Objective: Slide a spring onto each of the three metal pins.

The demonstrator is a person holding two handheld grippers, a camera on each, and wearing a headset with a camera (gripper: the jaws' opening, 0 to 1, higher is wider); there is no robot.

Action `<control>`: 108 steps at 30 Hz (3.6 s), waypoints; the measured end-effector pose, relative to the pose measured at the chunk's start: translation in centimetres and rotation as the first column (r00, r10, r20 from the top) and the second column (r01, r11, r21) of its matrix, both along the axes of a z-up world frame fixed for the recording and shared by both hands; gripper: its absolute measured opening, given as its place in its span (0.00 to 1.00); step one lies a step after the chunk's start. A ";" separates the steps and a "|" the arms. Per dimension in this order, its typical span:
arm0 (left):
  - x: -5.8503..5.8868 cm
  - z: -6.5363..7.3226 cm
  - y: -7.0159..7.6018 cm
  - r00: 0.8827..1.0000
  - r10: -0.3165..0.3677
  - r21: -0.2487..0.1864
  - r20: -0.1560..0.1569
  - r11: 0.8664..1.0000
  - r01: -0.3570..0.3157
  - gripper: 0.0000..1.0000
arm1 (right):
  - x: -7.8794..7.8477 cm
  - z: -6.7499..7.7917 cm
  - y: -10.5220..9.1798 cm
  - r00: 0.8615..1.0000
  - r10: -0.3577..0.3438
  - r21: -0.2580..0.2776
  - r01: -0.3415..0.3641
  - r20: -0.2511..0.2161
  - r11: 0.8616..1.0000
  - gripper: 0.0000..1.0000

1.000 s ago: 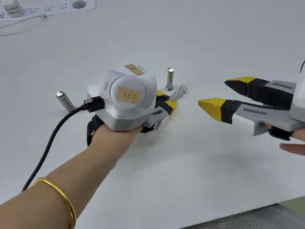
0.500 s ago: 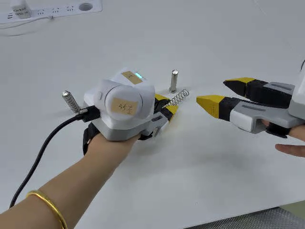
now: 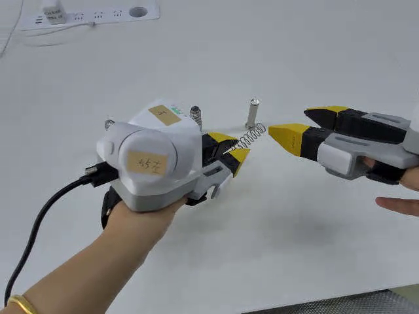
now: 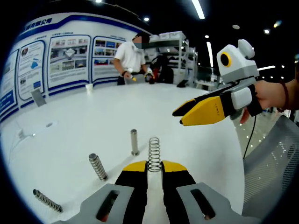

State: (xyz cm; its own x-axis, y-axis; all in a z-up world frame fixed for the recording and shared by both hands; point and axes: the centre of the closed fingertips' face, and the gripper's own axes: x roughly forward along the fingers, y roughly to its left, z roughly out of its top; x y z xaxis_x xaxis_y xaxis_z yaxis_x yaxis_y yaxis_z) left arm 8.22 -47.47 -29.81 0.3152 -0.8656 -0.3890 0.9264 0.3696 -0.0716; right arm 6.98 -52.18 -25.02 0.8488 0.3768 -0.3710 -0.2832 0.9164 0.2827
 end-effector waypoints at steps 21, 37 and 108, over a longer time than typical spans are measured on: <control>-1.0 4.3 1.9 0.993 0.065 -0.244 -0.096 0.966 -0.087 0.10 | 0.3 1.8 3.7 0.998 0.060 0.144 -0.059 -0.003 0.988 0.33; -1.6 5.7 2.2 0.984 0.041 -0.347 -0.176 0.933 -0.101 0.10 | 1.3 2.5 4.9 0.998 0.062 0.262 -0.056 -0.013 0.963 0.24; 1.6 3.6 10.1 0.952 0.300 -0.030 0.066 0.954 -0.299 0.72 | 4.7 3.6 3.1 0.991 0.080 -0.035 -0.077 0.107 0.996 0.11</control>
